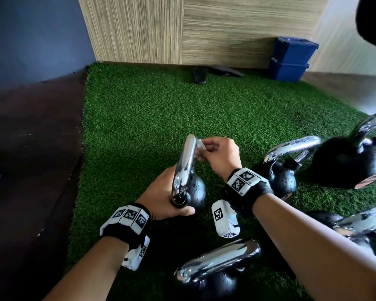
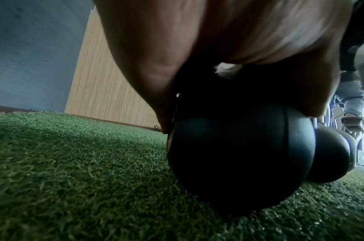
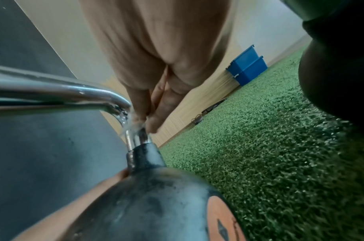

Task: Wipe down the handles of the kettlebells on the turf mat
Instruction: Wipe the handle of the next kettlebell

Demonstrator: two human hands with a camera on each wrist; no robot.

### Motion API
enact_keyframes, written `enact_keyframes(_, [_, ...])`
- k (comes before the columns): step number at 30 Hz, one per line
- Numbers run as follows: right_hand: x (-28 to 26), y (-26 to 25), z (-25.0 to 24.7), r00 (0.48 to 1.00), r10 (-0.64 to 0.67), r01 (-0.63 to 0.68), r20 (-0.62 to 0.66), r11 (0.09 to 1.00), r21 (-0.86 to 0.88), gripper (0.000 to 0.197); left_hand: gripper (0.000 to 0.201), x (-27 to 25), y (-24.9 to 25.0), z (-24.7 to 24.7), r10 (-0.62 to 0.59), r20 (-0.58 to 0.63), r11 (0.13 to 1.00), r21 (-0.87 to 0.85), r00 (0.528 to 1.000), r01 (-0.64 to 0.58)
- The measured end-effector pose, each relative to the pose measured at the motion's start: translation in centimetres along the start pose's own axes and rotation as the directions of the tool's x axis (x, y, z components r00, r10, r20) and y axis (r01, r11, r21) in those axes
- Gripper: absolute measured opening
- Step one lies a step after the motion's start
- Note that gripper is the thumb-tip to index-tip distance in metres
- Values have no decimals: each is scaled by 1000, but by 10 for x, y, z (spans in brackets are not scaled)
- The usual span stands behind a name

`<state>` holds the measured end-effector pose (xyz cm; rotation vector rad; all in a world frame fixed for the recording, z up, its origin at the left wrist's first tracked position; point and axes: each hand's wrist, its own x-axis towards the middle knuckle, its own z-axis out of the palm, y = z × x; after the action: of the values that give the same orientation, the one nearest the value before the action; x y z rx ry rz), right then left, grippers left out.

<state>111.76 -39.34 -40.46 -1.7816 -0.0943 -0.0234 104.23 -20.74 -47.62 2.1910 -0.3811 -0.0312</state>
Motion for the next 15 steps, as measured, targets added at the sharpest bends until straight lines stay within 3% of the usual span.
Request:
enact_keyframes(2, [0,-1,0,1000,0,1,28,999,-38,22,117,1,2,-1,-25,16,999,28,1000,24])
enact_keyframes(7, [8,-13,2,970,-226,218,-91,972,-91,15,113,3,2,-5,-28,42,997,73,999,25])
enact_keyframes(12, [7,-18,-4,935,-350,346,52,876,-335,19,108,9,3,-8,-92,72,990,117,993,83])
enact_keyframes(15, [9,-29,-4,941,-324,338,95,898,-281,20,103,14,11,-12,-90,111,992,104,990,78])
